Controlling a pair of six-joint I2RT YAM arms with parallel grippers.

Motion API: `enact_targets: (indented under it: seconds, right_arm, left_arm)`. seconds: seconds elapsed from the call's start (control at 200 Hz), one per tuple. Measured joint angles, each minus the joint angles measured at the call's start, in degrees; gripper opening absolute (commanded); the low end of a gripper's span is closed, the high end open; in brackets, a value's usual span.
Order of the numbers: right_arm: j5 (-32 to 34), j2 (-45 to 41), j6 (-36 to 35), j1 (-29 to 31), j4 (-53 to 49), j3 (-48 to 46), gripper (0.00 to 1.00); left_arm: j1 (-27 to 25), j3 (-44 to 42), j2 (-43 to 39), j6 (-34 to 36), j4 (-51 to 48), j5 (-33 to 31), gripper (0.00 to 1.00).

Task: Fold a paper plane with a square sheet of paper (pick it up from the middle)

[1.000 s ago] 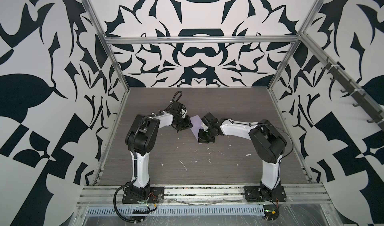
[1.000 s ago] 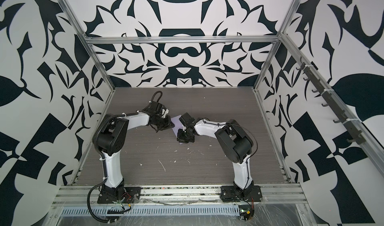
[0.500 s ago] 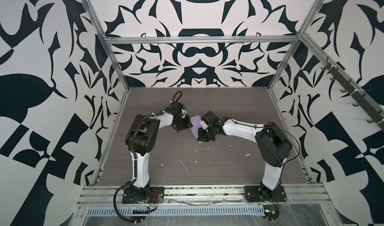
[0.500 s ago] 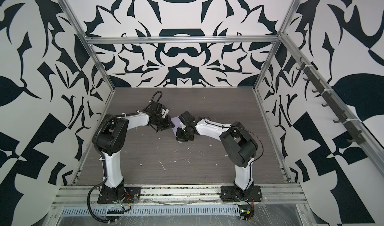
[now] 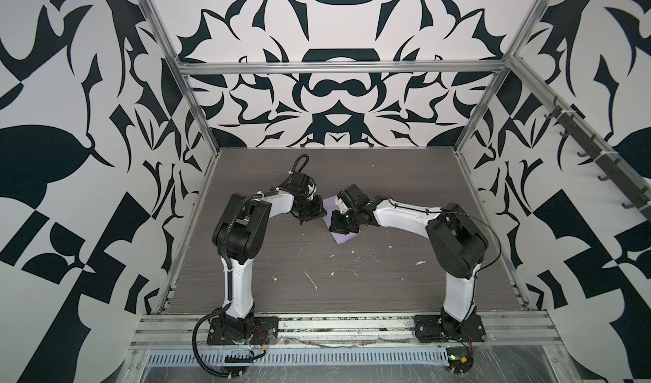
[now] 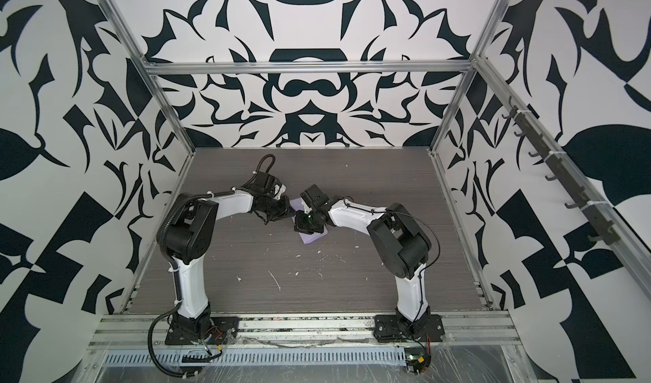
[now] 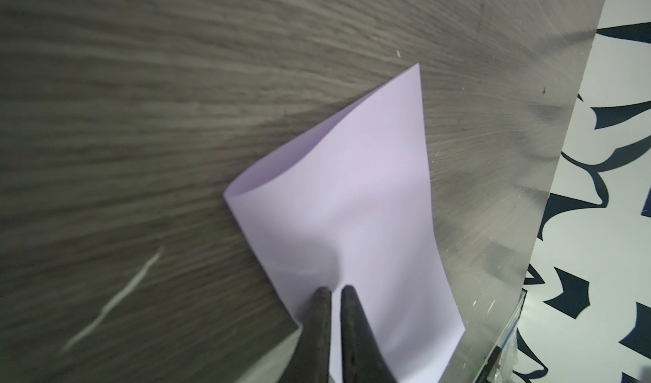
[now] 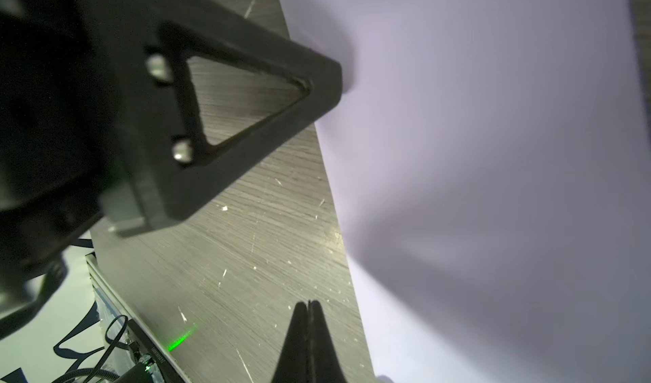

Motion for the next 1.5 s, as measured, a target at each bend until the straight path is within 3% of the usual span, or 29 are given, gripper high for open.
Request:
enact_targets:
  seconds: [0.38, 0.695, 0.915, 1.205, 1.5]
  right_arm:
    - [0.46, 3.39, -0.22, -0.13, -1.38, 0.02, 0.0]
    - [0.2, -5.18, -0.37, -0.11, -4.35, -10.32, 0.0]
    - [0.02, -9.57, -0.5, -0.04, -3.96, -9.88, 0.0]
    - [0.17, -0.96, -0.28, -0.04, 0.13, 0.52, 0.0]
    - [1.25, 4.81, -0.55, -0.2, -1.57, 2.86, 0.0]
  left_arm:
    - [-0.2, -0.02, -0.37, -0.44, -0.57, -1.2, 0.13]
    - [-0.22, -0.02, -0.42, -0.46, -0.59, -1.29, 0.13]
    - [-0.15, -0.61, -0.98, -1.51, -0.42, -1.68, 0.14]
    - [-0.04, -0.59, -1.18, -2.62, -0.46, -0.44, 0.19]
    - [0.11, -0.59, -1.57, -0.5, -2.29, 0.72, 0.21]
